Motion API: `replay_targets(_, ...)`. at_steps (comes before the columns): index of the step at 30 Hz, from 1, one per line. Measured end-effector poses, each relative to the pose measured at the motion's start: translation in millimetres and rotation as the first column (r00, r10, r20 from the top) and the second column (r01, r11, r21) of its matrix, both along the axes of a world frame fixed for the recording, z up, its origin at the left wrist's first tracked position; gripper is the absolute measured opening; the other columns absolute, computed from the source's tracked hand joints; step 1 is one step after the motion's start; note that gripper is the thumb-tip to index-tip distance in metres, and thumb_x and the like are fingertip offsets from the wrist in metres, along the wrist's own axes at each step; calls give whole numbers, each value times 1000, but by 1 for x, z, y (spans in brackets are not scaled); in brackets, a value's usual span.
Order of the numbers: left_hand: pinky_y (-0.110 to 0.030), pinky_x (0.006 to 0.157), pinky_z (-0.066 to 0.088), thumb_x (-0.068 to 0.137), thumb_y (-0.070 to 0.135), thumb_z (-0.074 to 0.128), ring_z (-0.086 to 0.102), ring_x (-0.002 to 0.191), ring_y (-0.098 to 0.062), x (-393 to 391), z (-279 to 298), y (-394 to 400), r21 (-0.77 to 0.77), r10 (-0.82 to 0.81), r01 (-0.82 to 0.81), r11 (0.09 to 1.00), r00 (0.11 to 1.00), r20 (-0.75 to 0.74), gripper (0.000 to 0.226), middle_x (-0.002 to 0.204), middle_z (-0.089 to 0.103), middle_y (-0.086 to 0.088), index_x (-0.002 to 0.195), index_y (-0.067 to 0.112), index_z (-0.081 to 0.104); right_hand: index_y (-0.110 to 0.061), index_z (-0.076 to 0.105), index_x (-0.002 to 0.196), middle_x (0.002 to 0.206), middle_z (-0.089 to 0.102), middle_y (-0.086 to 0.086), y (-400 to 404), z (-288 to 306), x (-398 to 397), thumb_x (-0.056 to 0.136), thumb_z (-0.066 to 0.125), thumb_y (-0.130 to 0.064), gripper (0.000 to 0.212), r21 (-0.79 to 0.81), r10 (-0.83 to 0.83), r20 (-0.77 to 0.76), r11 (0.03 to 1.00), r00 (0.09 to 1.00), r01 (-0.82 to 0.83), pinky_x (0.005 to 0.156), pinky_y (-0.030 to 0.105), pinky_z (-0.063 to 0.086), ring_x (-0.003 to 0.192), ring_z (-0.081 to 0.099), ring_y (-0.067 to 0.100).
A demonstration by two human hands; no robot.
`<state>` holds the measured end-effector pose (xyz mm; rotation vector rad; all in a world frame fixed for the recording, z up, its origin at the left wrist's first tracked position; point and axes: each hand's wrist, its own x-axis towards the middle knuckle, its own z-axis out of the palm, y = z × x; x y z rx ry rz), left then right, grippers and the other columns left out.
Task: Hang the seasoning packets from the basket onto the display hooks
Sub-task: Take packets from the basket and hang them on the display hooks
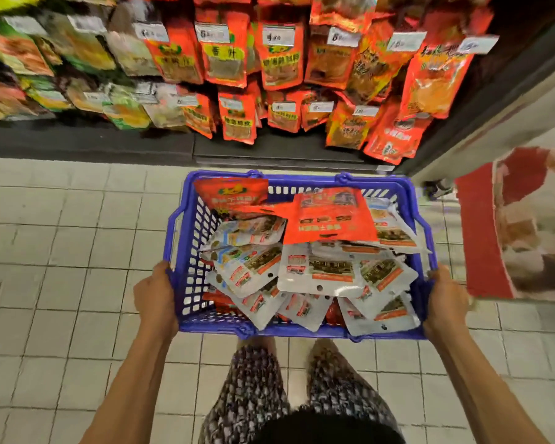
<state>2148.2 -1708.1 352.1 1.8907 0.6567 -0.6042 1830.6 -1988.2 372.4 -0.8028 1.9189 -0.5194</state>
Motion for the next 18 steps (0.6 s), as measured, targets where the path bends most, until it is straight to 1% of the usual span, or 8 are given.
replay_targets(4,-48,65,55,77,44,53,64,70,-33,88,-82,-70,129,14,-11,992,1000,-21,36,79,68,-15,74,9,62,-16,61,76,89,65,9,-54,-92,84,74,56,-38,23,96,-29,-90,995,996,38,71,43,47,80,60,28)
replay_targets(7,-32,50,43,86,48,52,59,62,-23,137,-170,-111,214,19,-12,977,999,-31,41,80,64,-11,83,9,63,-11,61,78,81,62,9,-92,-181,134,84,55,-38,28,67,-37,-165,997,986,49,63,36,45,71,56,24)
replay_targets(10,-35,61,53,87,48,53,67,73,-31,176,-274,-143,222,47,-38,974,998,-34,40,90,69,-15,86,10,63,-15,62,74,81,62,10,-130,-286,173,86,53,-39,28,48,-30,-192,998,981,40,60,36,41,67,54,22)
replay_targets(12,-35,61,54,86,46,51,69,76,-32,199,-339,-166,214,41,-35,976,999,-27,41,93,72,-15,96,10,66,-14,62,77,86,62,12,-158,-352,196,91,51,-37,30,30,17,-214,999,977,-10,64,37,43,70,54,27)
replay_targets(14,-28,48,50,85,45,53,67,64,-23,218,-397,-186,204,55,-49,978,998,-24,43,86,71,-9,102,7,65,-17,61,74,84,62,9,-183,-409,214,87,51,-40,28,14,12,-211,1000,977,-10,69,41,44,73,54,28)
replay_targets(15,-25,43,47,85,44,55,64,57,-18,225,-422,-194,203,65,-62,977,998,-8,42,81,68,-6,100,7,64,-19,60,71,78,60,6,-192,-435,221,84,52,-40,26,0,-3,-197,1000,980,3,64,39,43,69,53,25)
replay_targets(16,-24,40,44,85,44,56,60,53,-15,231,-443,-201,218,64,-64,974,998,9,39,78,66,-4,96,7,63,-21,60,71,75,59,4,-198,-455,225,83,53,-40,24,-3,-6,-196,1000,981,6,58,36,40,64,51,21)
replay_targets(18,-26,45,43,84,45,55,56,55,-16,238,-474,-211,247,46,-50,968,999,20,38,75,62,-3,92,9,63,-23,61,70,76,60,4,-207,-489,230,85,53,-40,24,-1,5,-222,1000,975,-5,59,35,40,65,52,22)
